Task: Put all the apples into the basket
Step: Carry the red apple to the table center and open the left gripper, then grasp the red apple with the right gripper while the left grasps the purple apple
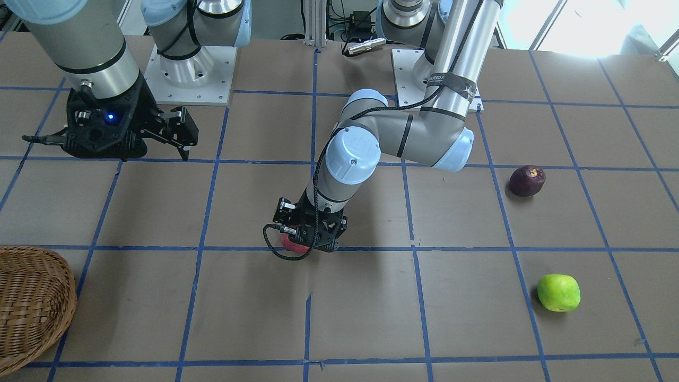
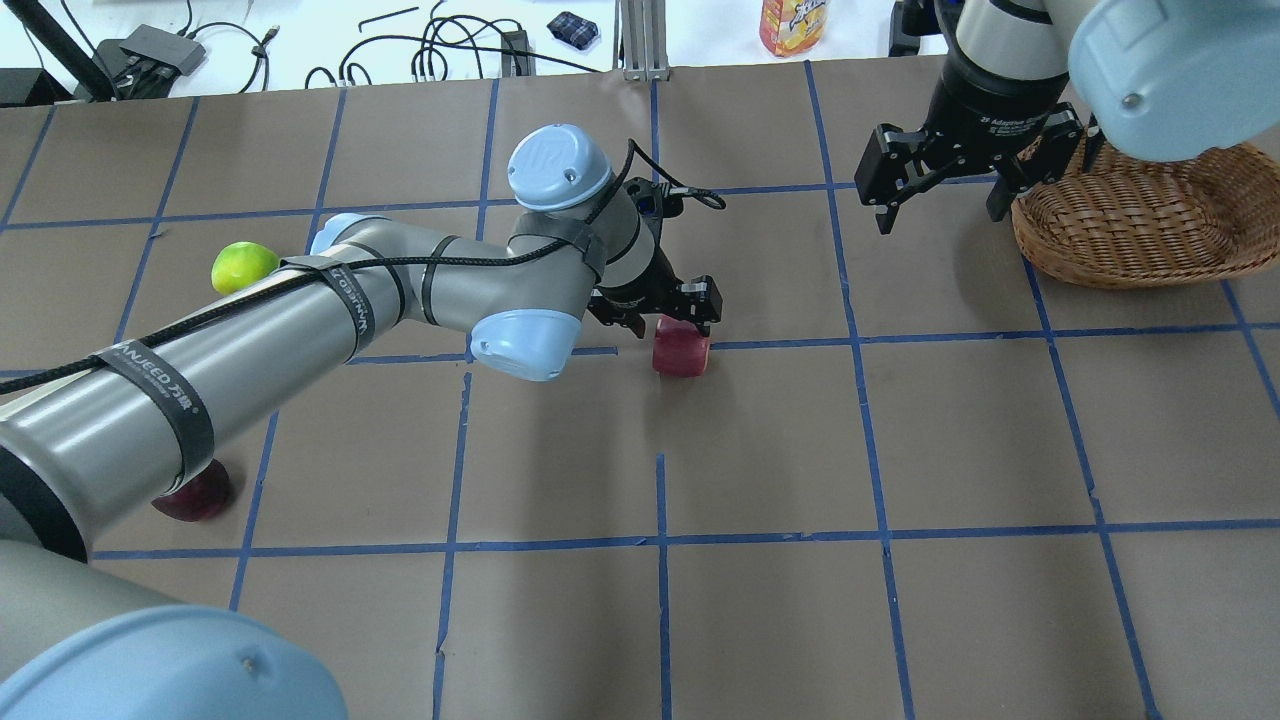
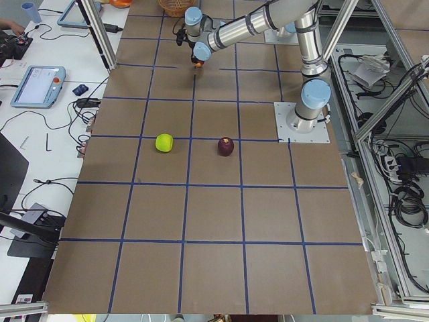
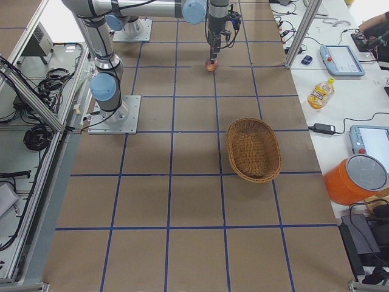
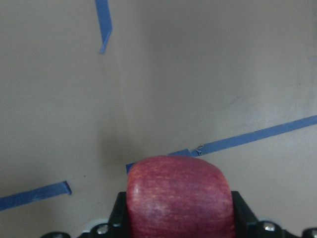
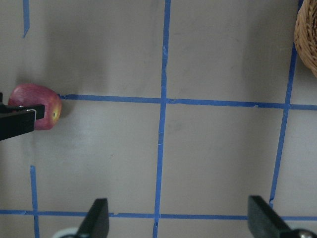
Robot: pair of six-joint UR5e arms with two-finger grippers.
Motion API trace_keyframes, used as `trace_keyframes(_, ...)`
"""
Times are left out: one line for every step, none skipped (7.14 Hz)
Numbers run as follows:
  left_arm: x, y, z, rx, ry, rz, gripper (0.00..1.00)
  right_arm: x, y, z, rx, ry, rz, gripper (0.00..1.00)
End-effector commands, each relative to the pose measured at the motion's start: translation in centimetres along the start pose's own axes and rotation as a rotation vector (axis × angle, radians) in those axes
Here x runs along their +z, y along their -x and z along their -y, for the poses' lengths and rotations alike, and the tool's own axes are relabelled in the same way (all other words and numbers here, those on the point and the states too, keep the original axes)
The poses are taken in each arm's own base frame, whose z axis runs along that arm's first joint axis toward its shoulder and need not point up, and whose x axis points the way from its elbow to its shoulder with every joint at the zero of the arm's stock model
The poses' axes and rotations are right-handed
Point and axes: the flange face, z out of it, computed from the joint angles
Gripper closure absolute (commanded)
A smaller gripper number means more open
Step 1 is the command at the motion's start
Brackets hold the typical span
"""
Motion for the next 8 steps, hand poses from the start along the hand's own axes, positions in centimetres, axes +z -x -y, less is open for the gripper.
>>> trace_keyframes(-5.2,4.2,0.8,-0.078,0.017,0.034,0.0,7.4,0.2,1.4,0.0,-0.032,0.0,0.0)
trace_keyframes(-9.2,9.1,0.9,-0.083,0.042,0.041,0.0,12.1,0.5,1.3,0.001,-0.057,-0.001,0.0)
trace_keyframes(-12.0,15.7,-0.5,-0.078,0.127,0.106,0.0,15.3,0.9,0.8,0.002,-0.087,0.001,0.0)
trace_keyframes(-14.5,23.0,-2.0,-0.145,0.18,0.26,0.0,16.0,4.3,0.3,0.082,-0.092,0.022,0.0)
trace_keyframes(-17.3,27.2,-4.1,-0.164,0.207,0.329,0.0,16.9,10.0,-0.4,0.078,-0.116,0.033,0.0)
trace_keyframes(-19.1,31.3,-5.7,-0.131,0.224,0.355,0.0,19.0,15.4,0.4,0.126,-0.172,0.046,0.0)
trace_keyframes(-20.5,36.1,-7.8,-0.169,0.228,0.334,0.0,19.7,20.1,1.4,0.183,-0.185,0.061,0.0)
trace_keyframes(-21.2,40.4,-9.8,-0.156,0.242,0.312,0.0,19.1,22.4,3.4,0.194,-0.207,0.048,0.0)
